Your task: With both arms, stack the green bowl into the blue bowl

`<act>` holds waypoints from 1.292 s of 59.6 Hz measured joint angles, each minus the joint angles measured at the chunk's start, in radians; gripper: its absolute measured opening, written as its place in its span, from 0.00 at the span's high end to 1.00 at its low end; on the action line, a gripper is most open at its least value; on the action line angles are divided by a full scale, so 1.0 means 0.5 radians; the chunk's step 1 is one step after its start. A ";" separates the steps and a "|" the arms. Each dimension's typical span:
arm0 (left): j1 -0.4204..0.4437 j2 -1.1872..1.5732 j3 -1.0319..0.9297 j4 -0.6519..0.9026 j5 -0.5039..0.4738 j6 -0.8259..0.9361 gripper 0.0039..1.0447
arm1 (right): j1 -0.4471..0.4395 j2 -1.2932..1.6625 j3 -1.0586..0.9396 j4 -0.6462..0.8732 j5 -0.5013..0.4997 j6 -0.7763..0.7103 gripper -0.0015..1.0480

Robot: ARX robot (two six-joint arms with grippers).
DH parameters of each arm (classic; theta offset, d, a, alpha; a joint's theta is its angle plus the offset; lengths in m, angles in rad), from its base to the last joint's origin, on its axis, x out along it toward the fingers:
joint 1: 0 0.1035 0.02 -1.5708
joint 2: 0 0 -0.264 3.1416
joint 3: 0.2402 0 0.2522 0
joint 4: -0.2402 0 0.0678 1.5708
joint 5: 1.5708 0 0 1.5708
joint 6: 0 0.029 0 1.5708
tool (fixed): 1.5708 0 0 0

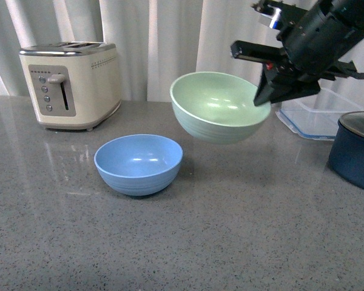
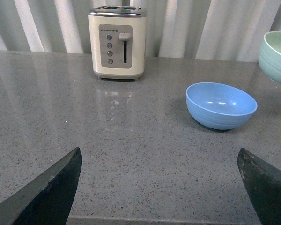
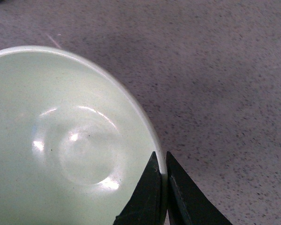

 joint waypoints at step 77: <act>0.000 0.000 0.000 0.000 0.000 0.000 0.06 | 0.371 0.574 0.478 -0.001 -0.208 -0.031 0.99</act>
